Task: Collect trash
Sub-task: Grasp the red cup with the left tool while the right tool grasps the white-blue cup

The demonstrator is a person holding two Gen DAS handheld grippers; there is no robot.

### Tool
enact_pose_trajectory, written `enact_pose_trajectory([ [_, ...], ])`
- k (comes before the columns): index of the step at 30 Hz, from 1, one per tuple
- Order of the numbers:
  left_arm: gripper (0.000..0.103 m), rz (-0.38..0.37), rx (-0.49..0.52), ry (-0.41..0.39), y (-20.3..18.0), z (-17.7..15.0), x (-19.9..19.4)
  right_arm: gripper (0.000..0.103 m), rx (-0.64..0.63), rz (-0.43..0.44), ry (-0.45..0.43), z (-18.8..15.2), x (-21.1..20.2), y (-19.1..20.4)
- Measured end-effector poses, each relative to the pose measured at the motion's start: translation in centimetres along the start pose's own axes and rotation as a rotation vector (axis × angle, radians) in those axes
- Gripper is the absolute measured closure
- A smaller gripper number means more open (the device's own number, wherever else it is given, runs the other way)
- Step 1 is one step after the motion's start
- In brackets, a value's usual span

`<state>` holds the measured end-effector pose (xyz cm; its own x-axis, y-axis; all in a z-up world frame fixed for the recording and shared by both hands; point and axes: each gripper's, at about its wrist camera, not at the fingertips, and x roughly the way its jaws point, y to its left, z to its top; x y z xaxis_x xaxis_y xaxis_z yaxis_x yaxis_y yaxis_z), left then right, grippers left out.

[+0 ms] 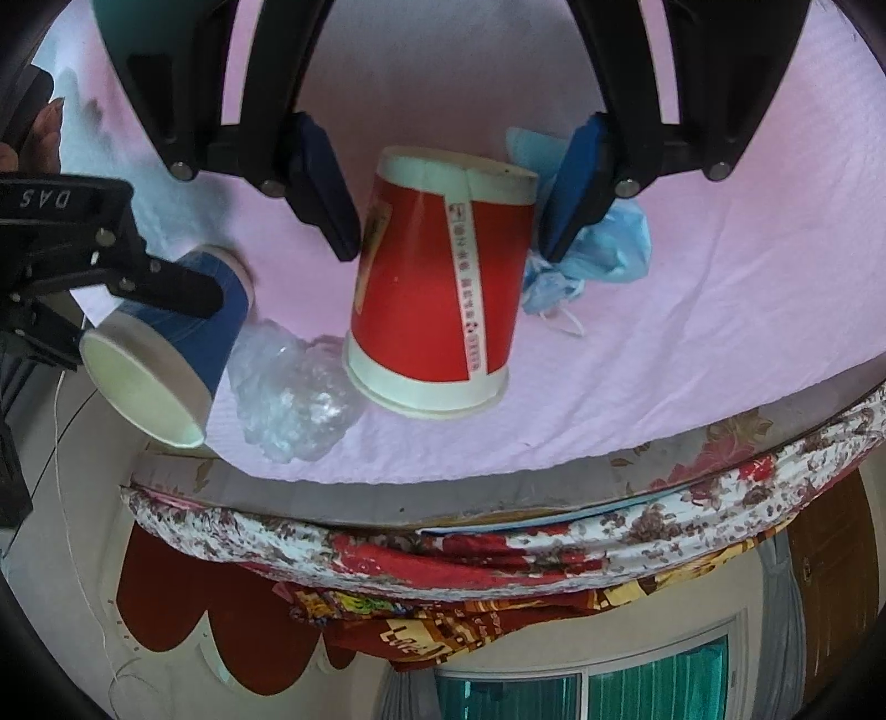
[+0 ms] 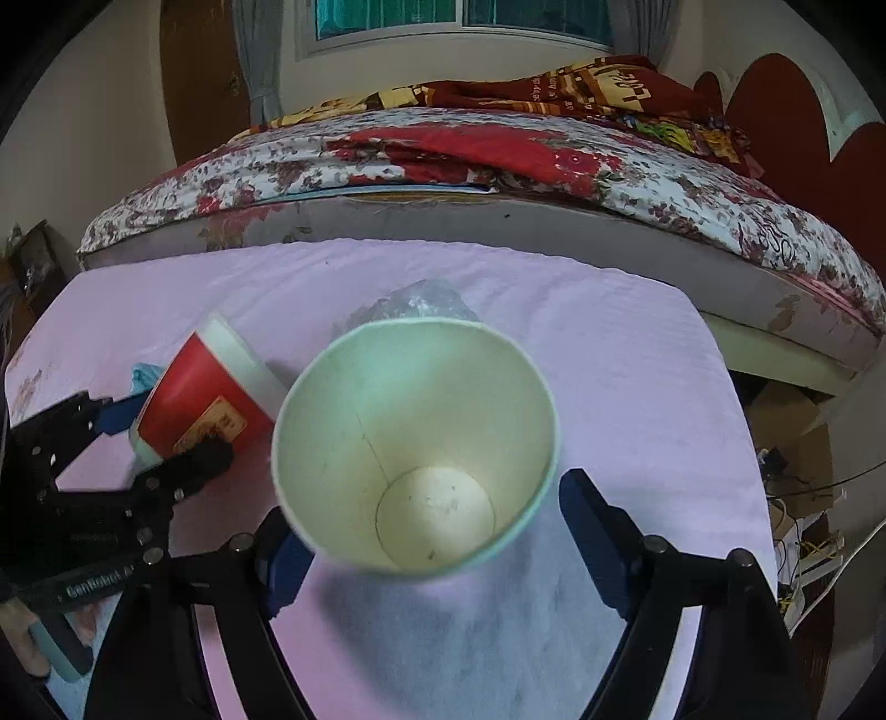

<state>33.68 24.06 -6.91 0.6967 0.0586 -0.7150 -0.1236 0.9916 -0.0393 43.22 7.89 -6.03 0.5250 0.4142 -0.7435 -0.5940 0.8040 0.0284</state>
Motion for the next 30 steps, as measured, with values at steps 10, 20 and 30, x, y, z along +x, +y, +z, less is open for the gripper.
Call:
enact_pose_trajectory([
  [10,0.044,-0.024,-0.005,-0.024,0.0,-0.6,-1.7,0.046,0.025,0.020,-0.019,-1.2,-2.0,-0.2],
  [20,0.044,-0.017,0.009,-0.046,-1.1,-3.6,-6.1,0.046,0.033,-0.013,-0.007,-5.3,-6.3,-1.2],
  [30,0.044,-0.008,0.036,-0.040,-2.9,-6.4,-8.5,0.046,0.042,-0.049,0.009,-10.2,-11.5,-2.3],
])
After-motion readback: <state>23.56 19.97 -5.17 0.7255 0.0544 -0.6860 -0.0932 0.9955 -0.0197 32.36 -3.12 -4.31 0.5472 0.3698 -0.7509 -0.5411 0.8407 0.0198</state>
